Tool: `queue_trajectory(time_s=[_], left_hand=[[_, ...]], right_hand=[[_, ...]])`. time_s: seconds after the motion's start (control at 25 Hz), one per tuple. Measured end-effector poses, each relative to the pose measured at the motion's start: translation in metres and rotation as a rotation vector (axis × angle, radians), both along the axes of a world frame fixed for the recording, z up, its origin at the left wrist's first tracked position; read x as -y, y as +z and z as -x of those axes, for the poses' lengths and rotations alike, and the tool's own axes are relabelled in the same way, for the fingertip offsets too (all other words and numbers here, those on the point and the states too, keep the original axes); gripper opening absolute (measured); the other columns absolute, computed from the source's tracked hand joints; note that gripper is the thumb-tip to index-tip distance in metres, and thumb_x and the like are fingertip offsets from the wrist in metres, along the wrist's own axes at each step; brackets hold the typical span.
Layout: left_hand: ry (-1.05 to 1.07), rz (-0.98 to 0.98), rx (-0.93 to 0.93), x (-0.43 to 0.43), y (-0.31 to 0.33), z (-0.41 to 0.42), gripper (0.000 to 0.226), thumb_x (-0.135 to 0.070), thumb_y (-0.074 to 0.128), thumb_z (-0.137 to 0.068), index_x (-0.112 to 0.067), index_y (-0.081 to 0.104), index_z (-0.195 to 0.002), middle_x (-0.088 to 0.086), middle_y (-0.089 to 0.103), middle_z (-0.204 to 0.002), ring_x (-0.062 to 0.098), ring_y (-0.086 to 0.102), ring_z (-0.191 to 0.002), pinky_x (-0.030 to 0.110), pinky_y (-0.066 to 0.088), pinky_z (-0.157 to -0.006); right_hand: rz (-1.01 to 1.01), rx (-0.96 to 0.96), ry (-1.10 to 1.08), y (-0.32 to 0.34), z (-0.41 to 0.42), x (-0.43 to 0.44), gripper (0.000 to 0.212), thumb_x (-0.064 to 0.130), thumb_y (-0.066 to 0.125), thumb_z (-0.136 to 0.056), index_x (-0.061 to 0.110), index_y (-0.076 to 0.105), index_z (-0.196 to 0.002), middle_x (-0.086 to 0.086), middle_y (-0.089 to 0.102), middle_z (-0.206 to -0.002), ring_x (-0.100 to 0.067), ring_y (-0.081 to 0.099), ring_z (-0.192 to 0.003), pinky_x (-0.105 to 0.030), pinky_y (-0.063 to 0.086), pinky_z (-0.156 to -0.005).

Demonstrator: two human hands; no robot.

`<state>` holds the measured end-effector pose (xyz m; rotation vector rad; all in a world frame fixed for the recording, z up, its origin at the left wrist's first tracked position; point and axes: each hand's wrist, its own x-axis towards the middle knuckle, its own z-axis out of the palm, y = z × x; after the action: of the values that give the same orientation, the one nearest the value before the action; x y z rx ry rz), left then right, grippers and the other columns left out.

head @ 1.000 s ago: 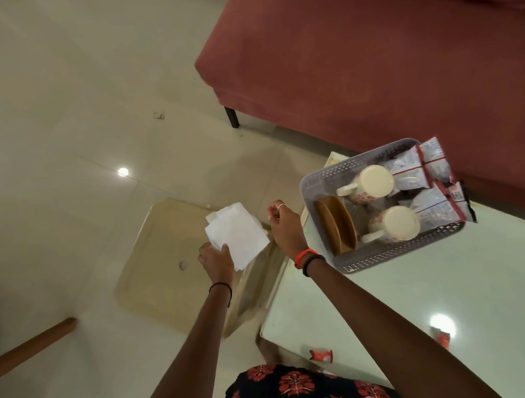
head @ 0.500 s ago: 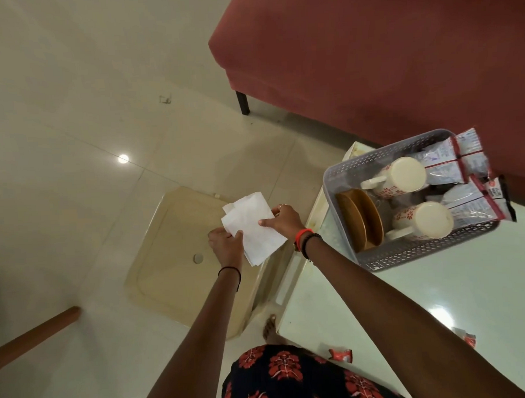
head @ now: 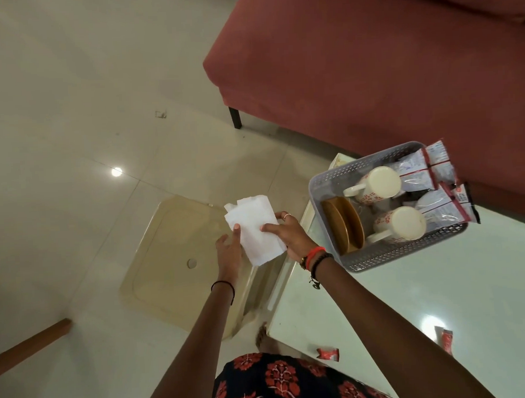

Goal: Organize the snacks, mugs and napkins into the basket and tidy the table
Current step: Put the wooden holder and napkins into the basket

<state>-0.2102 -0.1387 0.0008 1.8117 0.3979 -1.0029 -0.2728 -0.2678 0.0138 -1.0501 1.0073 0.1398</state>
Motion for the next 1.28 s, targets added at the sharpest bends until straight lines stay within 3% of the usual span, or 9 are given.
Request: queue_trajectory(time_s=[0.08,0.16,0.36,0.48,0.6,0.72,1.0,1.16,1.28], left_hand=[[-0.048,0.109,-0.084,0.005,0.014,0.01,0.053,-0.064,0.05,-0.08,-0.017,0.064,-0.101,0.012,0.069,-0.103,0.03,0.066,-0.095,0.046,0.053,-0.082],[-0.055,0.195,-0.147,0.008,0.021,0.021,0.039,-0.051,0.053,-0.087,-0.02,0.062,-0.108,0.008,0.069,-0.11,0.028,0.066,-0.101,0.046,0.053,-0.085],[-0.097,0.313,-0.097,0.017,0.038,0.05,0.058,-0.028,0.073,-0.077,-0.031,0.045,-0.128,0.006,0.061,-0.124,0.025,0.063,-0.108,0.045,0.057,-0.082],[-0.337,0.272,0.075,0.026,0.049,0.064,0.075,-0.028,0.077,-0.071,-0.046,0.036,-0.131,0.001,0.06,-0.124,0.022,0.062,-0.109,0.045,0.057,-0.084],[-0.665,0.213,0.262,0.041,0.058,0.076,0.072,-0.02,0.076,-0.074,-0.034,0.041,-0.135,-0.004,0.058,-0.123,0.017,0.058,-0.112,0.019,0.054,-0.081],[-0.917,0.139,0.339,0.052,0.061,0.086,0.061,-0.01,0.075,-0.074,-0.02,0.052,-0.129,-0.001,0.057,-0.12,0.022,0.056,-0.113,0.026,0.049,-0.091],[-1.242,-0.089,0.506,0.071,0.062,0.097,0.048,-0.022,0.075,-0.074,-0.013,0.06,-0.119,0.007,0.064,-0.117,0.015,0.056,-0.097,0.02,0.038,-0.076],[-1.279,-0.121,0.548,0.077,0.063,0.092,0.038,-0.028,0.076,-0.072,-0.007,0.067,-0.103,0.007,0.061,-0.096,0.015,0.054,-0.084,0.018,0.037,-0.068],[-1.335,-0.147,0.568,0.086,0.06,0.081,0.047,-0.04,0.078,-0.067,-0.012,0.067,-0.104,-0.002,0.049,-0.102,0.013,0.051,-0.095,0.017,0.035,-0.078]], right_hand=[[-0.054,0.06,-0.083,0.011,0.016,0.004,0.047,0.005,0.066,-0.08,0.021,0.046,-0.119,-0.013,0.059,-0.119,-0.027,0.061,-0.097,-0.044,0.053,-0.083],[-0.071,0.148,-0.099,0.018,0.035,0.009,0.063,0.003,0.066,-0.081,0.028,0.04,-0.132,-0.006,0.054,-0.123,-0.026,0.058,-0.104,-0.05,0.052,-0.091],[-0.016,0.203,-0.099,0.032,0.089,0.02,0.072,0.005,0.069,-0.079,0.036,0.04,-0.136,-0.002,0.046,-0.135,-0.029,0.048,-0.121,-0.052,0.051,-0.093],[0.086,0.181,-0.086,0.042,0.122,0.025,0.065,0.008,0.072,-0.076,0.034,0.048,-0.131,-0.003,0.047,-0.137,-0.028,0.047,-0.122,-0.051,0.051,-0.095],[0.181,0.096,-0.059,0.051,0.151,0.03,0.053,0.007,0.072,-0.078,0.025,0.054,-0.125,-0.006,0.046,-0.137,-0.026,0.047,-0.121,-0.04,0.051,-0.097],[0.31,-0.02,0.015,0.053,0.174,0.033,0.054,0.014,0.074,-0.078,0.016,0.053,-0.128,-0.008,0.048,-0.135,-0.018,0.046,-0.112,-0.029,0.048,-0.093],[0.49,-0.191,0.094,0.048,0.2,0.029,0.047,0.023,0.076,-0.076,0.008,0.06,-0.118,-0.009,0.064,-0.118,-0.01,0.05,-0.095,-0.004,0.036,-0.06],[0.518,-0.207,0.062,0.048,0.206,0.031,0.044,0.025,0.076,-0.075,0.006,0.063,-0.112,-0.009,0.065,-0.108,-0.013,0.053,-0.09,-0.008,0.039,-0.06],[0.553,-0.217,-0.001,0.049,0.212,0.036,0.037,0.025,0.079,-0.072,0.003,0.068,-0.1,-0.006,0.064,-0.089,-0.016,0.057,-0.082,-0.028,0.05,-0.073]])
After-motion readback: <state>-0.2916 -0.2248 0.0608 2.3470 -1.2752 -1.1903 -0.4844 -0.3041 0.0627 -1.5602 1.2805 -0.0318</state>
